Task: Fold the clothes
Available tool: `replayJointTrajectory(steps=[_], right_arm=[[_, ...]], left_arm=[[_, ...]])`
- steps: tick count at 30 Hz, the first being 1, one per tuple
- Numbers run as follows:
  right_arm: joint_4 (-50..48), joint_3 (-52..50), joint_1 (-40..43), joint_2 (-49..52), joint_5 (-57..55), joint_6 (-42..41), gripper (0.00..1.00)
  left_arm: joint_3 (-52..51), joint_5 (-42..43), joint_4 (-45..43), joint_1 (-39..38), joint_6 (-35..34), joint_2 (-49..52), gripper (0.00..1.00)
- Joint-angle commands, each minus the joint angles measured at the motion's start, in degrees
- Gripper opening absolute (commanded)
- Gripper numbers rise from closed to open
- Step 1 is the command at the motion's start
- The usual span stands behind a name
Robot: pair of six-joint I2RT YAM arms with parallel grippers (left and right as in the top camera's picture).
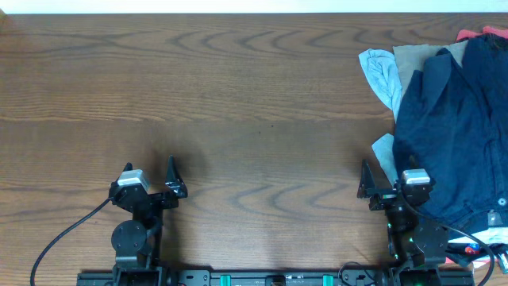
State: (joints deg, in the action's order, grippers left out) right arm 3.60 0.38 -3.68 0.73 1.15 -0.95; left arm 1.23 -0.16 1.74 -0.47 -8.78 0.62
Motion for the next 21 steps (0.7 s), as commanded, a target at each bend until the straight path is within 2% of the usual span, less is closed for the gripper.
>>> replayJointTrajectory(steps=[1,5,9,14,21], right_arm=[[-0.1,-0.1,-0.5,0.1,-0.9,0.8,0.99],[-0.2,-0.1,-0.5,0.1,-0.2,0.4,0.99],[-0.3,-0.1,-0.5,0.1,1.1,-3.7,0.99],[1.3,1.0,-0.5,0.1,1.2,-4.3,0.99],[7.7,7.4,-0.5,4.3,0.9,-4.4,0.99]], left_arm=[[-1.0,-0.3,2.3,0.3,0.2,-0.4,0.98],[-1.0,-0.2,2.3,0.3,0.1,-0.4,0.98],[-1.0,-0.1,2.4,0.3,-2.7,-0.4,0.98],[-0.3,4.7,2.6,0.3,-2.7,0.0,0.98],[7.9,6.2,11.0,0.3,-2.6,4.3,0.98]])
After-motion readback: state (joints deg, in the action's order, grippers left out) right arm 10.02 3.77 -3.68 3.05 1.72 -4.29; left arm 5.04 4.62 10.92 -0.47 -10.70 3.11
